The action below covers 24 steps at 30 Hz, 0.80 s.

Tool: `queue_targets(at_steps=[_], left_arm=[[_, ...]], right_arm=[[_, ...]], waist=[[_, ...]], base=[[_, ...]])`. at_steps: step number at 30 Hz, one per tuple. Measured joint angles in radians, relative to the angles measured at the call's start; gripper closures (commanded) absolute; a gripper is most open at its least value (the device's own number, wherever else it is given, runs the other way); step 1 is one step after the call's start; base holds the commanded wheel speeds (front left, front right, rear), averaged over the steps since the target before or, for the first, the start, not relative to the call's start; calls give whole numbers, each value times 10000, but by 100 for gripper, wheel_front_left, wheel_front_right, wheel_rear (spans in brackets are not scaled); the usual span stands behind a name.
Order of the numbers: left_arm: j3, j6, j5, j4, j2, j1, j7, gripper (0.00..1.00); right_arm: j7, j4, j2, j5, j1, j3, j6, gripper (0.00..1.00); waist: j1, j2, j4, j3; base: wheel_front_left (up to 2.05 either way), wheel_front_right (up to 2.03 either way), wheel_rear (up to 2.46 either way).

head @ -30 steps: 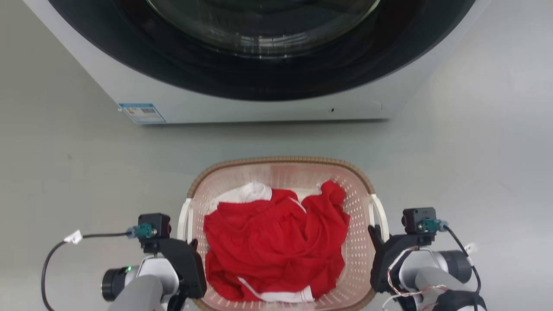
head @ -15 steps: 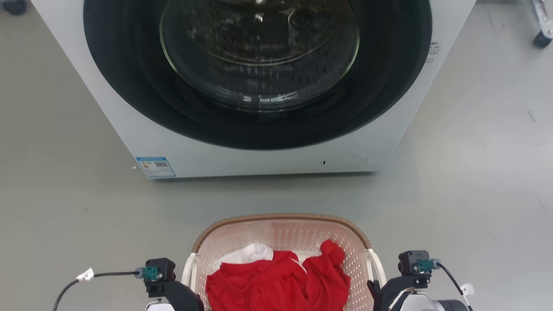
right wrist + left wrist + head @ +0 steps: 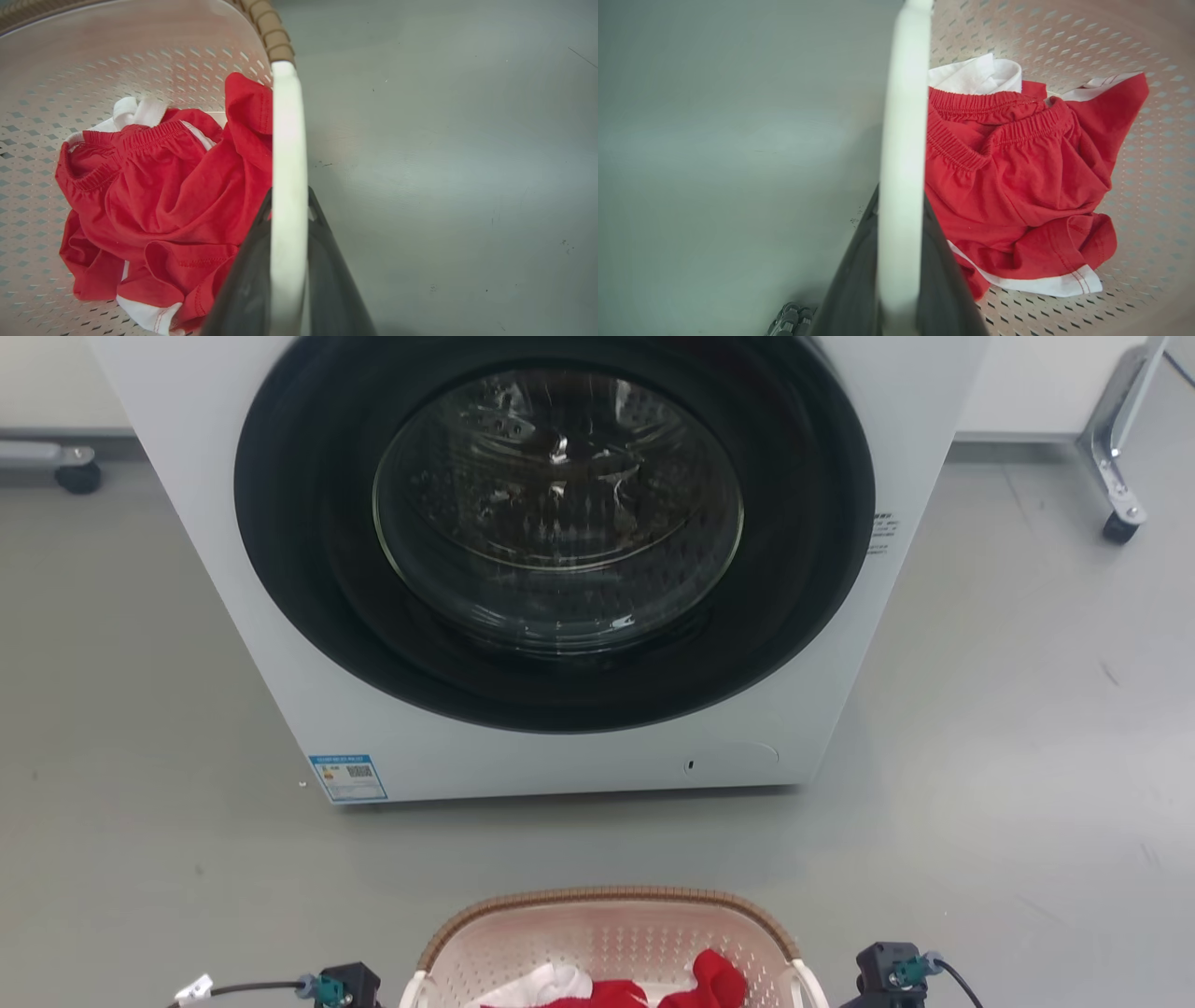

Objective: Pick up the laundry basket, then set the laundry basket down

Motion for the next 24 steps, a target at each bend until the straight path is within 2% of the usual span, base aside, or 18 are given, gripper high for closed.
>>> queue_targets(at_steps=[10, 24], left_arm=[[-182, 0, -332, 2, 8, 431, 489, 100], [-397, 92, -652, -19, 33, 488, 819, 100]], right_arm=[[391, 79, 6, 355, 414, 140, 0, 100], [652, 138, 4, 525, 363, 293, 0, 100]], waist=[[0, 0, -109, -673], [1, 1, -122, -907]], base=[[0, 0, 0], [0, 0, 0]])
